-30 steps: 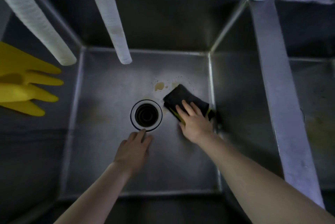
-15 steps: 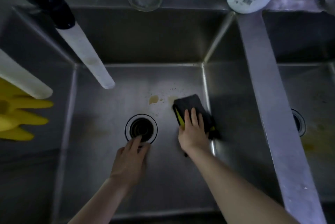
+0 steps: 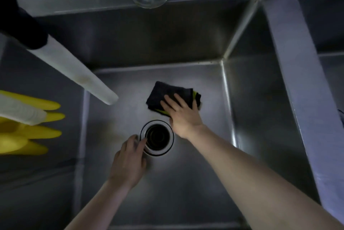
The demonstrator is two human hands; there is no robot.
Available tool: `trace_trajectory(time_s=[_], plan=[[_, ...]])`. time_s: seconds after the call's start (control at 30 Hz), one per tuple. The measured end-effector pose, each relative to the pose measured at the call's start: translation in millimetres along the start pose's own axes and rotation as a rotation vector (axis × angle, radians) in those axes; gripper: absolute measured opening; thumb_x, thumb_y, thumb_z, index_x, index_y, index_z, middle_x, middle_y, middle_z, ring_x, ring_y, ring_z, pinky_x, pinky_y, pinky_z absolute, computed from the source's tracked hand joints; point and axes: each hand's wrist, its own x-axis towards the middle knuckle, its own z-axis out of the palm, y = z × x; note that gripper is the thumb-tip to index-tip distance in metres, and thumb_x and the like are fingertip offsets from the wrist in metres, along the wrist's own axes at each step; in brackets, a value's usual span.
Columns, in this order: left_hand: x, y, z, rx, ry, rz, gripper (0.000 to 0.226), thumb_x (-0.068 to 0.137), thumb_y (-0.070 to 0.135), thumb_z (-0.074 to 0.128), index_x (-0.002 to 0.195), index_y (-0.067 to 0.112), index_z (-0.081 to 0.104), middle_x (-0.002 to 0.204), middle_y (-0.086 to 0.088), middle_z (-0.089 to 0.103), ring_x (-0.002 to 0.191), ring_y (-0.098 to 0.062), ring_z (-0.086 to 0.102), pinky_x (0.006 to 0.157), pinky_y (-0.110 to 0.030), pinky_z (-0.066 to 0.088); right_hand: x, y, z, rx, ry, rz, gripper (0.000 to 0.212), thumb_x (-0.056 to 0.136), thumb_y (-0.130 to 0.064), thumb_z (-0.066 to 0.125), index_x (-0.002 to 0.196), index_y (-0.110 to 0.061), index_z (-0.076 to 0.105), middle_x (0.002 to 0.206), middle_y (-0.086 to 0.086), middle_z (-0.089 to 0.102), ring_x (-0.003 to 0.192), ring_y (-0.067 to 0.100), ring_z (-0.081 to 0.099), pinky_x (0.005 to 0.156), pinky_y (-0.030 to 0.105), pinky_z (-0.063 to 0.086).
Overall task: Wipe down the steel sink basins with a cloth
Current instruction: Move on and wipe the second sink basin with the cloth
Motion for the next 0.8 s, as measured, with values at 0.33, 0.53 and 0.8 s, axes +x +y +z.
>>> trace_trajectory(time_s=[0.33,0.53,0.8], plan=[[-16,5,-4,-0.058,-0.059,-0.003,0.060,0.086,0.024,0.053,0.143,0.028,0.033,0.150,-0.002,0.024,0.135,-0.024,0.035,0.101,-0.039,0.046,-103,7,32,0.090,0.024,0.083,0.059,0.099,-0.033,0.039,0.153,-0.035,0.015,0.162,-0.015,0.006,0.149,0.013,0.008,0.117,0.053,0.010],[-15,-14,-1,-0.091,-0.038,0.002,0.059,0.083,0.020,0.054,0.138,0.031,0.037,0.147,0.003,0.026,0.130,-0.022,0.040,0.099,-0.039,0.047,-19,19,-1,0.158,0.013,0.183,0.064,0.099,-0.033,0.039,0.153,-0.033,0.005,0.162,-0.015,-0.003,0.149,0.015,-0.004,0.114,0.064,0.006],[-21,-48,-6,-0.112,0.026,-0.052,0.072,0.080,0.014,0.063,0.144,0.023,0.032,0.154,-0.003,0.024,0.135,-0.028,0.038,0.103,-0.042,0.046,43,-87,6,0.094,-0.072,-0.075,0.062,0.099,-0.035,0.036,0.153,-0.034,0.005,0.162,-0.014,-0.007,0.148,0.018,-0.013,0.109,0.069,-0.011]])
